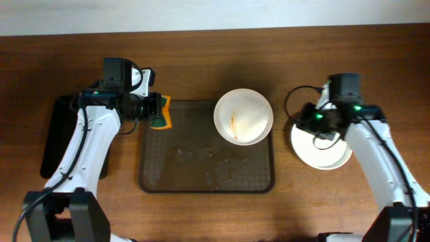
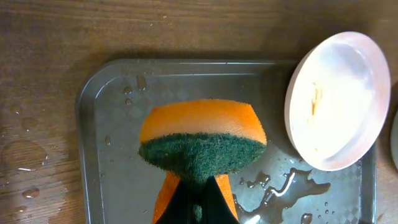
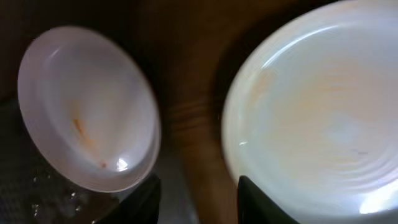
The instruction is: Clean dirty plates on tray and stack at the side
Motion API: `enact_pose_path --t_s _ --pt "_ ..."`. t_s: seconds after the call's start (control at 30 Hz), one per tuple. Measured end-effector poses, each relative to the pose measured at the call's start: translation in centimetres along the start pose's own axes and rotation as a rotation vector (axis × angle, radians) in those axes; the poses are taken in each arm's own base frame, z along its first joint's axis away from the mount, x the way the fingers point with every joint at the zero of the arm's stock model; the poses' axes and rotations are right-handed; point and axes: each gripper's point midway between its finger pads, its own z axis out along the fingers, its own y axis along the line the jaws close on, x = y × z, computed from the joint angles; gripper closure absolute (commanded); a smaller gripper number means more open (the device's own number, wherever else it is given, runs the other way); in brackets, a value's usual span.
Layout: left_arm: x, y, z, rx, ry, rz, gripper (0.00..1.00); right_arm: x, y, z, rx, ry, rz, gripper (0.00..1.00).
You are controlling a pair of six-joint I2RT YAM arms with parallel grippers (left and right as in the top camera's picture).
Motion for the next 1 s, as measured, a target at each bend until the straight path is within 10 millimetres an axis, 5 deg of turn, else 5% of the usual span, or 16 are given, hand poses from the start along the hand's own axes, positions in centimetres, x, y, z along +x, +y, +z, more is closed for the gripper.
enact_pose_path --t_s 0.17,0.23,0.4,0.43,0.5,0.57,0.6,0.7,0.8,0.83,0.9,1.0 --pt "0.9 0.7 1.9 -0.005 0.057 -0.018 1.0 5.7 4.6 7.5 0.05 0.177 0.034 0.76" --pt "0.9 0.8 2.1 -0.006 0.063 -0.02 1.0 7.2 4.4 9.3 0.106 0.212 0.049 0.9" --pt "1.0 0.8 2.1 -0.006 0.065 -0.021 1.0 8.8 4.7 10.4 0.143 0.238 0.037 0.96" --pt "1.0 0.8 2.1 -0.006 0.066 -0.021 1.0 10.3 5.7 10.4 0.145 0.261 -0.008 0.92" --pt "1.0 0.8 2.1 -0.006 0.066 -0.021 1.0 14.3 8.2 10.2 0.12 0.332 -0.109 0.59" --pt "1.0 0.8 2.1 -0.006 0.065 -0.021 1.0 15.9 9.1 10.0 0.102 0.375 -0.17 0.37" --pt "1.0 0.8 2.1 -0.007 0.066 -0.021 1.0 15.2 9.9 9.8 0.071 0.364 -0.223 0.27" --pt "1.1 0.9 2.1 -0.012 0.067 -0.021 1.0 9.4 13.2 10.1 -0.092 0.186 -0.484 0.27" --pt "1.1 1.0 2.1 -0.018 0.069 -0.022 1.0 7.2 12.9 11.9 -0.102 0.127 -0.594 0.37" --pt "1.1 1.0 2.1 -0.017 0.068 -0.022 1.0 7.5 12.5 12.7 -0.093 0.145 -0.608 0.49" --pt "1.1 1.0 2.1 -0.018 0.069 -0.022 1.0 7.5 12.5 13.5 -0.093 0.147 -0.633 0.9" --pt "1.1 1.0 2.1 -0.018 0.069 -0.022 1.0 7.9 12.3 13.7 -0.093 0.171 -0.613 0.96"
